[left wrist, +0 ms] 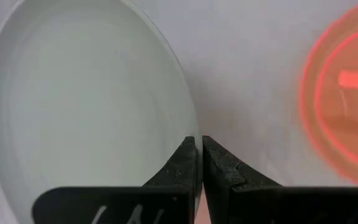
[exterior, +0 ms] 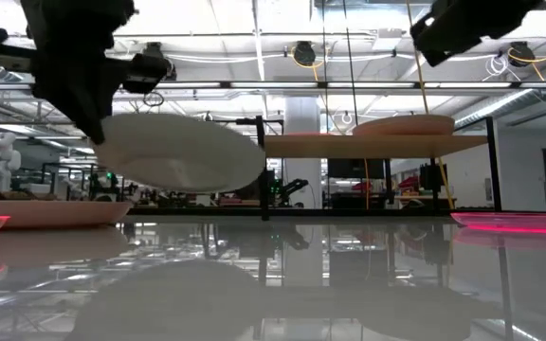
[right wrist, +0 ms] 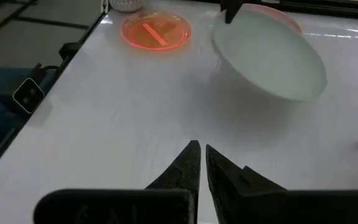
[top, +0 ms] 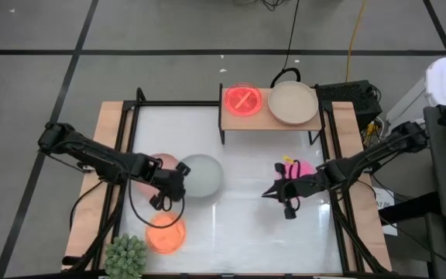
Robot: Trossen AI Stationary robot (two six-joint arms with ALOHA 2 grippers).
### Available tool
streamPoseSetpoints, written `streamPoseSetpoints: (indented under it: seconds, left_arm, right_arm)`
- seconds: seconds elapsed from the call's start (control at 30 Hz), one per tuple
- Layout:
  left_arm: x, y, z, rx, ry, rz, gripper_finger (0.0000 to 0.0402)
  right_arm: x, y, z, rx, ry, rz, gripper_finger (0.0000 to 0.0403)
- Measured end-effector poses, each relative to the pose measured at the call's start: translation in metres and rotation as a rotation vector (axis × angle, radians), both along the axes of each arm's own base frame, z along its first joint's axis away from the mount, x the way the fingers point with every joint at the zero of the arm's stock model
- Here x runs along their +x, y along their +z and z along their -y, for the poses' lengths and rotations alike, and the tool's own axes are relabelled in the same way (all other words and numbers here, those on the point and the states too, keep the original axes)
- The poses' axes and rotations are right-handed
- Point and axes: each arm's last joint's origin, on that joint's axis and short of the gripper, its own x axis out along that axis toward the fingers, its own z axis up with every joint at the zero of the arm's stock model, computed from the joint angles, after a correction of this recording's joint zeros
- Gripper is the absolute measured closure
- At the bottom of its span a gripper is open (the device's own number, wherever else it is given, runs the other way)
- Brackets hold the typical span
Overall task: Place and stack plates onto a shelf
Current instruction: Stack the gray plate on top of the light brown plate on the shelf
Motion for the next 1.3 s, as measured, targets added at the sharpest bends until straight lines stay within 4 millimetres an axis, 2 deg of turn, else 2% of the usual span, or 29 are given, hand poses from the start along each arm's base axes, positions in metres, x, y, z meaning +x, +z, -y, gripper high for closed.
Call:
streamPoseSetpoints:
  seconds: [0.13,0.3,0.53,0.77,0.97,1.3]
  left_arm:
    - [0.007,0.006,0.012,-0.033,-0.134,0.117,0.0390]
    - [0.008,0.010,0.021,-0.077,-0.252,0.174,0.0390]
    - [0.006,0.011,0.028,-0.116,-0.368,0.179,0.0390]
    - [0.010,0.004,0.031,-0.116,-0.480,0.181,0.0390]
    - [0.016,-0.008,0.034,-0.106,-0.489,0.149,0.0390]
    - [0.019,-0.009,0.034,-0.102,-0.498,0.163,0.0390]
  right_arm:
    - [0.021,0.001,-0.009,-0.049,0.021,-0.025,0.0392]
    - [0.048,-0.003,-0.020,-0.111,0.050,-0.061,0.0381]
    - [0.080,0.000,-0.033,-0.097,0.130,-0.079,0.0319]
    - [0.112,-0.012,-0.048,-0.167,0.202,-0.098,0.0270]
    - [0.123,-0.029,-0.055,-0.181,0.281,-0.124,0.0271]
    - [0.133,-0.049,-0.047,-0.203,0.315,-0.173,0.0312]
